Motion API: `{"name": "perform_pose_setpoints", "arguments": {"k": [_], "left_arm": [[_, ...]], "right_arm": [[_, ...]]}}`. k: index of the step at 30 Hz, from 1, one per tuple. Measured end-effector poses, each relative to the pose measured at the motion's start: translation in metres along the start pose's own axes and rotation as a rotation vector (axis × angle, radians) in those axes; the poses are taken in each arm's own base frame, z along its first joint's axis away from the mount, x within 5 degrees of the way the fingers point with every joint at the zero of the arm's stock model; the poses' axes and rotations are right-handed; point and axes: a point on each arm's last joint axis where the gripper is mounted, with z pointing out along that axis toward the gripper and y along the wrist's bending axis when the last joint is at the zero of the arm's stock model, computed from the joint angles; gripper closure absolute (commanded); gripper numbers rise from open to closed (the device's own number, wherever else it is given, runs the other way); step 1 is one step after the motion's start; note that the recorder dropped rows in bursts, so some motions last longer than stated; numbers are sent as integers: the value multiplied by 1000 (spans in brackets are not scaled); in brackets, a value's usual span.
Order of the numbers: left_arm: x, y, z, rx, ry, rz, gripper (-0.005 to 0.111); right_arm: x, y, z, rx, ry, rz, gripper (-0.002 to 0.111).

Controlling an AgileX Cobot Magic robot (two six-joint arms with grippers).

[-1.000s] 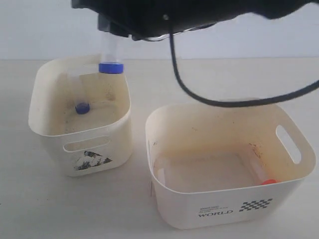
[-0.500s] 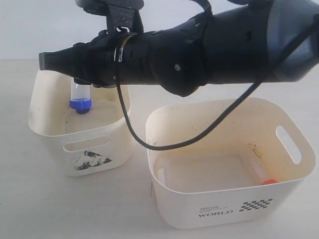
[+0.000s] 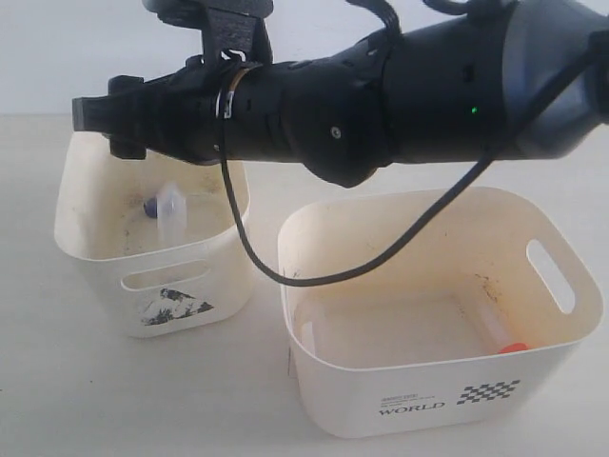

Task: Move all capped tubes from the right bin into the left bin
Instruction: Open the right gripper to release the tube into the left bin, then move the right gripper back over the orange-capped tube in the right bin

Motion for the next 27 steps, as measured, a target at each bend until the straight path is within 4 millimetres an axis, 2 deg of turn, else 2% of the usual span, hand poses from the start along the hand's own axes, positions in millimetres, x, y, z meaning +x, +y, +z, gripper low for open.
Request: {"name": "perform_pose_setpoints", "arguments": {"k": [3,14,16,21,27], "left_arm": [[0,0,0,0,0,0,102],[0,0,0,0,0,0,102],[0,0,0,0,0,0,102],[0,0,0,0,0,0,102],[0,0,0,0,0,0,102]], "right_arm": [[0,0,0,1,3,0,41],[6,-2,-4,39,96,-12,41],[-2,2,-16,34,95,-54,41],[-27,14,-63,38,120,-157,41],[-35,13,-110,123,251,-254,41]]}}
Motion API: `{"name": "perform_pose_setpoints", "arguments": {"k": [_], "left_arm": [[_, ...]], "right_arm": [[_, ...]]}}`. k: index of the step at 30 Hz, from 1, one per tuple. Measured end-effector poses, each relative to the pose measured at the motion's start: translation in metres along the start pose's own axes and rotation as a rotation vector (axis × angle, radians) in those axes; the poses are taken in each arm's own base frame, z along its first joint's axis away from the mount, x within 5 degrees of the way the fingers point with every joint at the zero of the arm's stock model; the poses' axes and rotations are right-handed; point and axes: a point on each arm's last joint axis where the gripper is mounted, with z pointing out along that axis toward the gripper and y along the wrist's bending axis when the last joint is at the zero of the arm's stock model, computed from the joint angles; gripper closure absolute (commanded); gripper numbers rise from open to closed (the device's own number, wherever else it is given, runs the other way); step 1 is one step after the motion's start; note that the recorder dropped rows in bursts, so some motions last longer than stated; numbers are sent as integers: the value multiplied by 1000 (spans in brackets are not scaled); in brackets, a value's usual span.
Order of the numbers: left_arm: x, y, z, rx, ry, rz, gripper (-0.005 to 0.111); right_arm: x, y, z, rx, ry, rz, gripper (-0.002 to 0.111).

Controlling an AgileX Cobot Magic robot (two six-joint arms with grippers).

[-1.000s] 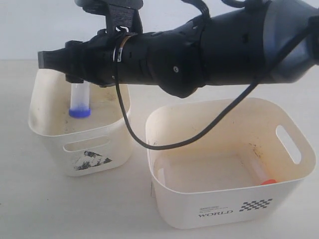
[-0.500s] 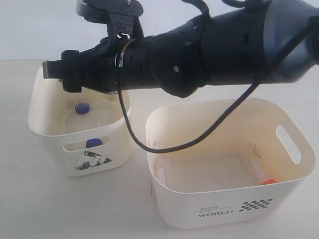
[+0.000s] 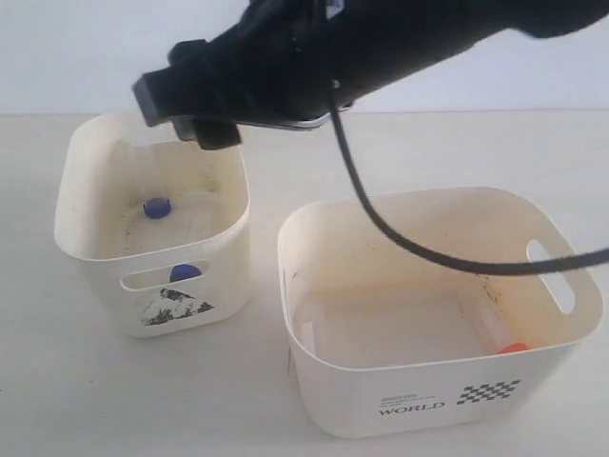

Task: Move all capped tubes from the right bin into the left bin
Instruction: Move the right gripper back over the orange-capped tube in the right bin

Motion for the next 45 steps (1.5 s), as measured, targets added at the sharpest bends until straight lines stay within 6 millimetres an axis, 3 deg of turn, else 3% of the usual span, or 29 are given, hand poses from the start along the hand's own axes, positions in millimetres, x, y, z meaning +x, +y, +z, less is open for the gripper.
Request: {"name": "perform_pose_setpoints", "arguments": {"k": [6,12,18,26,32,38,45], "left_arm": [[0,0,0,0,0,0,102],[0,0,0,0,0,0,102],[0,0,0,0,0,0,102],[0,0,0,0,0,0,102],[0,0,0,0,0,0,102],[0,0,0,0,0,0,102],[0,0,0,0,0,0,102]], "right_arm": [[21,-20,-20,206,254,-78,41],[45,-42,-21,445,392,-73,41],[63,-46,-14,469,420,-49,41],[72,-47,-3,290,432,72,41],[68,-74,-5,67,445,272,41],[66,-92,-12,-63,437,351,41],[66,-89,-4,-151,438,396,41]]}}
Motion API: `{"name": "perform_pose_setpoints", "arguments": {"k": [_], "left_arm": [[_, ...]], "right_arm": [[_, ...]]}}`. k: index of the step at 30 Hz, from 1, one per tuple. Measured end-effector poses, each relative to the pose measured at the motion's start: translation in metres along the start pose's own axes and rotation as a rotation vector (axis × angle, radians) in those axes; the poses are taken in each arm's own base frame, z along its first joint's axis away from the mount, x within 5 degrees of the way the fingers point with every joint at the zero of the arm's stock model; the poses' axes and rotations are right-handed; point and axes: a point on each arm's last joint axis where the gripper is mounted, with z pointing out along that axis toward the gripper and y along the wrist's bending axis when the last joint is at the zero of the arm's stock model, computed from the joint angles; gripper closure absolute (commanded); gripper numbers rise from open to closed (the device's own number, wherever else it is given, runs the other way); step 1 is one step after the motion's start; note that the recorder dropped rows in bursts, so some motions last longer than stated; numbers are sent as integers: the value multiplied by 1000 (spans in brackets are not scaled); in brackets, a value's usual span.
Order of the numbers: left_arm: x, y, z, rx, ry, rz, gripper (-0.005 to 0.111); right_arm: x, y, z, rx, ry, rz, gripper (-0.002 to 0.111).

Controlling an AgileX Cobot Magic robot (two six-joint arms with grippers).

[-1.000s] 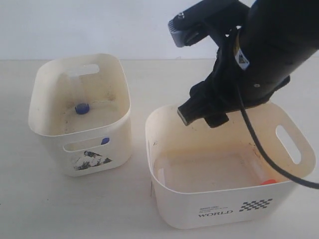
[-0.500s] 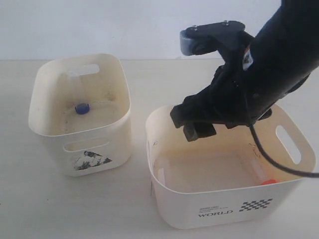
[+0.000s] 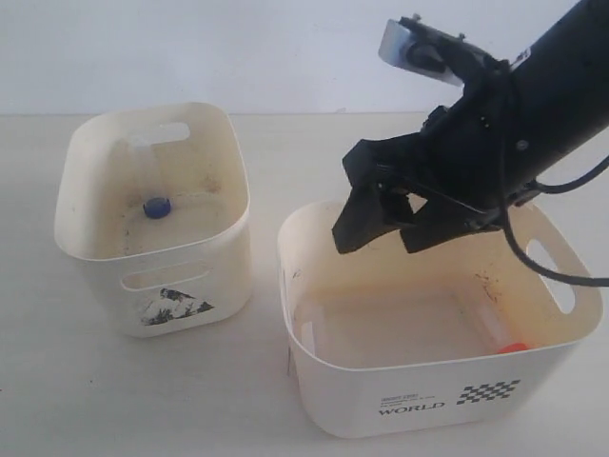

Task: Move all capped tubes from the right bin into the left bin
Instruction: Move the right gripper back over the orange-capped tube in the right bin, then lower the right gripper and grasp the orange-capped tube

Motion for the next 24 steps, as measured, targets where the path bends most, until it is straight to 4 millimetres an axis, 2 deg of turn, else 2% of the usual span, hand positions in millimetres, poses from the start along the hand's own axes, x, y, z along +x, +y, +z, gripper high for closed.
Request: {"name": "perform_pose_setpoints", "arguments": {"k": [6,9,13,20,24], "left_arm": [[0,0,0,0,0,0,102],[0,0,0,0,0,0,102],[0,0,0,0,0,0,102],[0,0,0,0,0,0,102],[0,0,0,0,0,0,102]], "right_arm": [[3,-15,38,-41,45,74,41],[8,-27,64,-67,57,108,41],[7,-35,85,-102,49,131,41],[-1,-44,96,-40,-30,138,41],[2,-43,112,-24,-11,133,41]]}}
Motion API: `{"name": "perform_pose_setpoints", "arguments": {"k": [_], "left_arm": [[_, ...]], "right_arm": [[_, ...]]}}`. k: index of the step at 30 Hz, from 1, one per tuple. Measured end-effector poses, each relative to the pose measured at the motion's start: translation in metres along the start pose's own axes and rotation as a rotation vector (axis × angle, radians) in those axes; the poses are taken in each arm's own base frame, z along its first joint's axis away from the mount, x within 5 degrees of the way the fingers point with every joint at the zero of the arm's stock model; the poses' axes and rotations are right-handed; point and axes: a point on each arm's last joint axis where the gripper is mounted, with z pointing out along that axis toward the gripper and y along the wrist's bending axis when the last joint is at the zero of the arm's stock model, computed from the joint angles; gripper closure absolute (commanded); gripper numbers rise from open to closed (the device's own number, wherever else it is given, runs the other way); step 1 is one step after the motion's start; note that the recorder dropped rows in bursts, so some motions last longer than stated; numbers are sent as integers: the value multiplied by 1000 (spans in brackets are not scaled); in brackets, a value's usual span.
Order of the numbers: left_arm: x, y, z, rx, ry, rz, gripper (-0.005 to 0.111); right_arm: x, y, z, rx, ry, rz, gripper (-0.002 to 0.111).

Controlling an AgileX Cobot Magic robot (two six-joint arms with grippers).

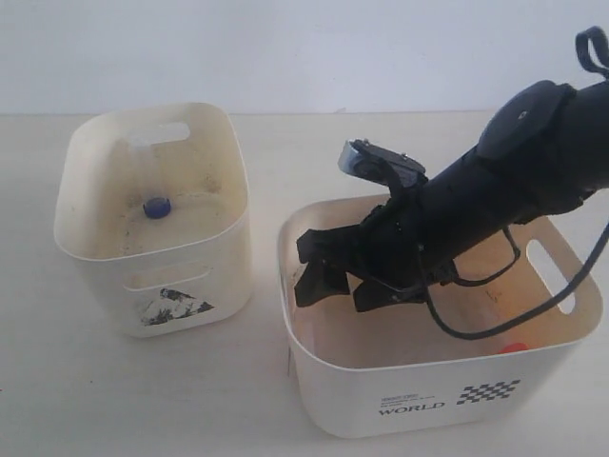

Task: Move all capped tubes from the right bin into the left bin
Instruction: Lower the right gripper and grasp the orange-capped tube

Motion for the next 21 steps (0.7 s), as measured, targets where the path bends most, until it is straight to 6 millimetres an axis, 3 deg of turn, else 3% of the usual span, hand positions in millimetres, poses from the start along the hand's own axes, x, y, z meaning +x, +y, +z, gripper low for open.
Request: {"name": "perform_pose_setpoints", "arguments": {"k": [6,14,21], "left_arm": [[0,0,0,0,0,0,102],[0,0,0,0,0,0,102],[0,0,0,0,0,0,102]], "right_arm": [[2,-6,16,23,28,15,41],[6,-11,27,37,57,25,33],[8,-16,34,50,73,37,33]]}}
